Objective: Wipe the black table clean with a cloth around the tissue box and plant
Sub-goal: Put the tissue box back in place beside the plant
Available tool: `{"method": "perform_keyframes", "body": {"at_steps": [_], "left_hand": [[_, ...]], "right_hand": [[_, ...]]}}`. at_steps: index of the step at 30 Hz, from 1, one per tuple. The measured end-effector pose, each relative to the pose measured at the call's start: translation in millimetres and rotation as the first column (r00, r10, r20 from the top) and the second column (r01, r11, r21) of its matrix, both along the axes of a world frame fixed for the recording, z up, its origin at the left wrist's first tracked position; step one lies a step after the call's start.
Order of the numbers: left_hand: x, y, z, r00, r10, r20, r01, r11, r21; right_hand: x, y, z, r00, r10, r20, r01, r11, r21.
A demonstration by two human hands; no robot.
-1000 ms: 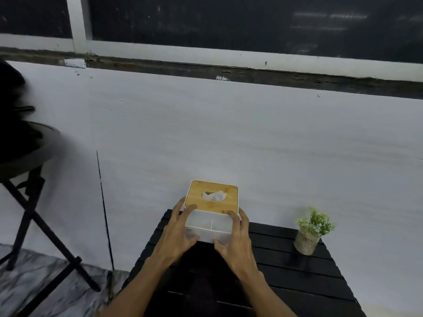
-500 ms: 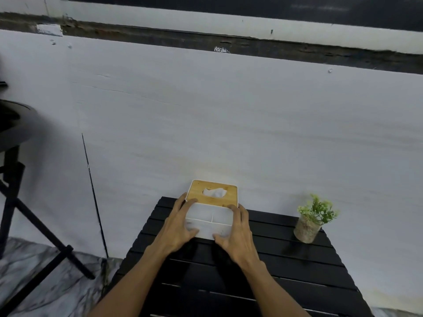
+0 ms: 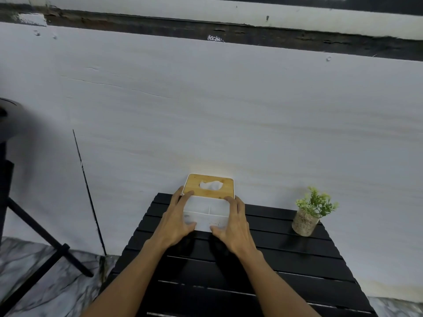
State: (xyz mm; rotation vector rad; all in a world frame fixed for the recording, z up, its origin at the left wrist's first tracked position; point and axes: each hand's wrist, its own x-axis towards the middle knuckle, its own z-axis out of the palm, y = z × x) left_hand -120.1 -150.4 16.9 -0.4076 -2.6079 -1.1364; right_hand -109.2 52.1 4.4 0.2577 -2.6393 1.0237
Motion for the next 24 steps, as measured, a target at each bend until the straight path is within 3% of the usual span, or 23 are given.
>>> {"method": "perform_keyframes", "body": {"at_steps": [9, 13, 16, 20, 24], "left_hand": [[-1.1, -0.5, -5.0, 1.0, 0.021, -0.004, -0.021, 0.998, -0.067], [11.3, 10.7, -9.5, 0.978, 0.128, -0.164, -0.157, 0.971, -0.178], [34.1, 30.0, -8.2, 0.958, 0.16, -0.237, -0.201, 0.966, -0.163], [59.3, 61.3, -7.8, 0.958, 0.159, -0.24, -0.194, 0.972, -0.132], [76.3, 96.1, -13.7, 0.983, 0.054, -0.177, -0.087, 0.979, -0.186]], "right_hand": [[1.4, 0.7, -0.3, 1.0, 0.004, 0.01, -0.004, 1.0, 0.016], [9.1, 9.5, 1.3, 0.999, -0.022, 0.026, 0.022, 1.0, 0.019], [20.4, 21.3, 6.1, 0.999, -0.047, 0.002, 0.047, 0.999, 0.015], [40.2, 46.9, 17.5, 0.995, -0.1, 0.007, 0.1, 0.995, 0.013], [63.4, 81.9, 24.9, 0.98, -0.197, 0.022, 0.196, 0.98, 0.026]]}}
